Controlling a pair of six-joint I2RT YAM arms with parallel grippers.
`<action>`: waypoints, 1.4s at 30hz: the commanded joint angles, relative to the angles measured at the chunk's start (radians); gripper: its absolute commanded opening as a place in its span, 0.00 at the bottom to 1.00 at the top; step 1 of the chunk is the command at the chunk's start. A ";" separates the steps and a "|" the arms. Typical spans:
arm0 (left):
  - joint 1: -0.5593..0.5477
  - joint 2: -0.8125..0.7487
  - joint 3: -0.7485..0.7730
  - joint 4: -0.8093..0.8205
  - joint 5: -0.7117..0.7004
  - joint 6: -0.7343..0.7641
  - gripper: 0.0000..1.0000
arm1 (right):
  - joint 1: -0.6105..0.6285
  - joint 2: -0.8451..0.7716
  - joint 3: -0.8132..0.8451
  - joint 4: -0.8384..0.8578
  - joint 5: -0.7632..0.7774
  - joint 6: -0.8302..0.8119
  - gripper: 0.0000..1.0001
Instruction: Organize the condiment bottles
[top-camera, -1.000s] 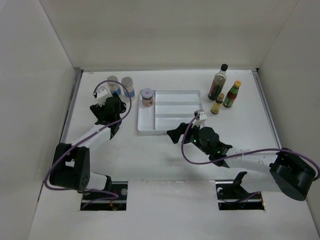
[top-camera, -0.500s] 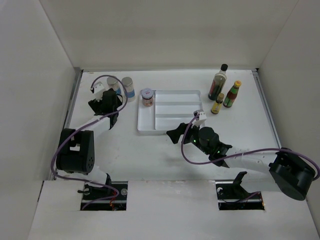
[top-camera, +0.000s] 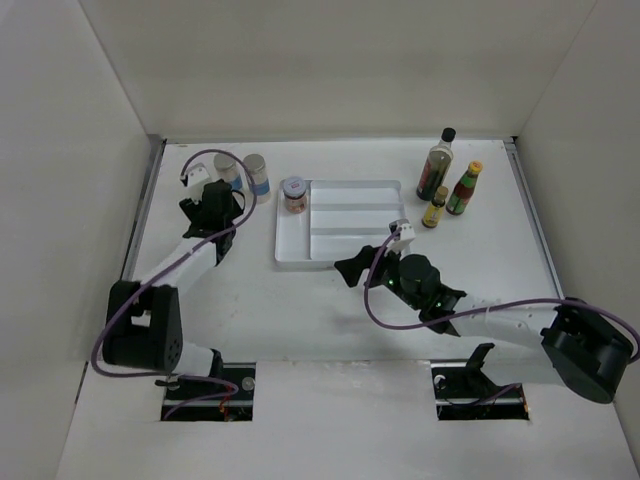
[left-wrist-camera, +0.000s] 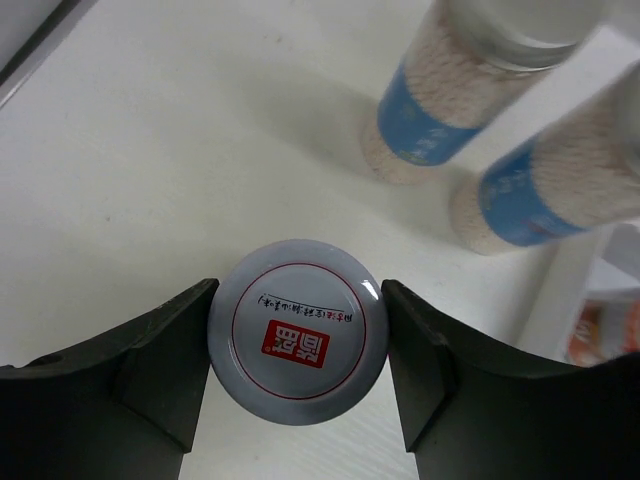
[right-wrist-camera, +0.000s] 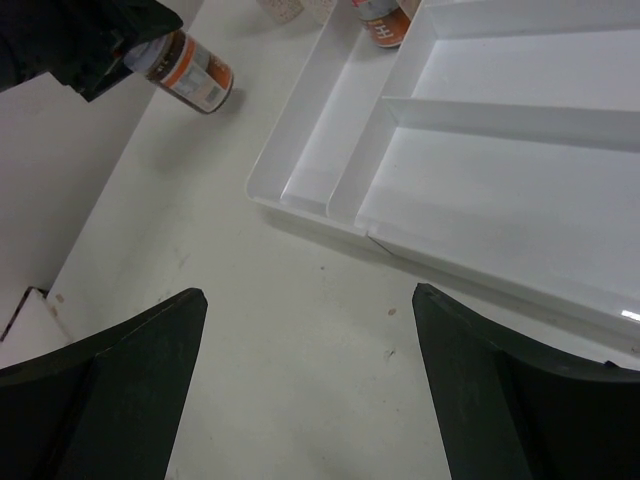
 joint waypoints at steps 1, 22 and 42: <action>-0.094 -0.213 0.056 0.057 -0.006 0.011 0.38 | -0.021 -0.076 -0.034 0.077 0.051 0.020 0.88; -0.498 0.484 0.796 0.087 0.083 0.120 0.38 | -0.169 -0.299 -0.162 0.042 0.153 0.118 0.38; -0.443 0.610 0.761 0.167 0.085 0.114 0.40 | -0.173 -0.253 -0.143 0.047 0.120 0.117 0.40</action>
